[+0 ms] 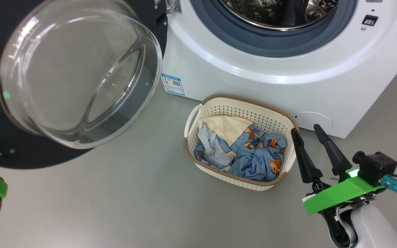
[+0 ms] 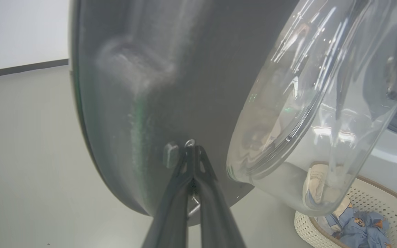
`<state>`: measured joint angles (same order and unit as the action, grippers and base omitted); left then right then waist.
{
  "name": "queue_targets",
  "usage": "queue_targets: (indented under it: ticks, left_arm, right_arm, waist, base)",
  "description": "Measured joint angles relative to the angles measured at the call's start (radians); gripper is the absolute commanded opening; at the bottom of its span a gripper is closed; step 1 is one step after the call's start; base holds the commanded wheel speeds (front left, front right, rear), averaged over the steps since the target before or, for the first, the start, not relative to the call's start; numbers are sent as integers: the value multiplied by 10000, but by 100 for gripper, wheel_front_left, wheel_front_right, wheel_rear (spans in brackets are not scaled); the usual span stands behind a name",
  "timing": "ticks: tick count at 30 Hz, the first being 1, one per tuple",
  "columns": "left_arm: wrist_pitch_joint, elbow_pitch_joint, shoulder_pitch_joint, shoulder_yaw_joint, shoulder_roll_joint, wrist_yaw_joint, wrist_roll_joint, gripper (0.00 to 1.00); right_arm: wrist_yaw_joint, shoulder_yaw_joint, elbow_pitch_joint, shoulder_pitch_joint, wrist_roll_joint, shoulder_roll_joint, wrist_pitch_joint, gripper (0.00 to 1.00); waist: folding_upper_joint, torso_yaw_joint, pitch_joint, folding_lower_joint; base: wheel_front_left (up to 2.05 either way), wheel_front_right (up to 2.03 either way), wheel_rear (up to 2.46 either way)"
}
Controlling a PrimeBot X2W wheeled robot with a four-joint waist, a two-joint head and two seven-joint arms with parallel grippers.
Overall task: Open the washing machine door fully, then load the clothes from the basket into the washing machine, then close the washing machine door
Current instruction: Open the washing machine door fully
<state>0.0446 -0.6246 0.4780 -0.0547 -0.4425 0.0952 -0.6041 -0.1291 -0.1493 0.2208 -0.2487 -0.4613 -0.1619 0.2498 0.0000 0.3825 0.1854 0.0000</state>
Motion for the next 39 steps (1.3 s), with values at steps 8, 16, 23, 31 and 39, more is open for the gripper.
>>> queue_targets:
  ticks: [8,16,23,31,39]
  left_arm:
    - [341,-1785,1206,-336,-142,284,-21,0]
    - [805,-2602,1615,-621,-148,374,-303,0]
    - [1116,-2880,1766,-959,-140,383,-537,0]
    - [1476,-2686,1734,-1469,-140,383,-949,1]
    - [1689,-2136,1191,-1827,-192,382,-1137,49]
  right_arm:
    - [0,-29,73,-196,2,15,0,100]
    - [0,0,90,-195,0,15,0,100]
    - [0,96,92,-191,0,10,0,100]
    - [0,102,52,-127,-6,8,0,100]
    - [0,84,46,-1,-6,6,0,100]
  waist:
    - [0,-103,160,0]
    - [0,-138,48,0]
    - [0,-65,-28,0]
    - [0,4,-275,0]
    - [0,23,-454,0]
  base:
    - [0,0,0]
    - [0,0,0]
    - [0,0,0]
    - [0,0,0]
    - [0,0,0]
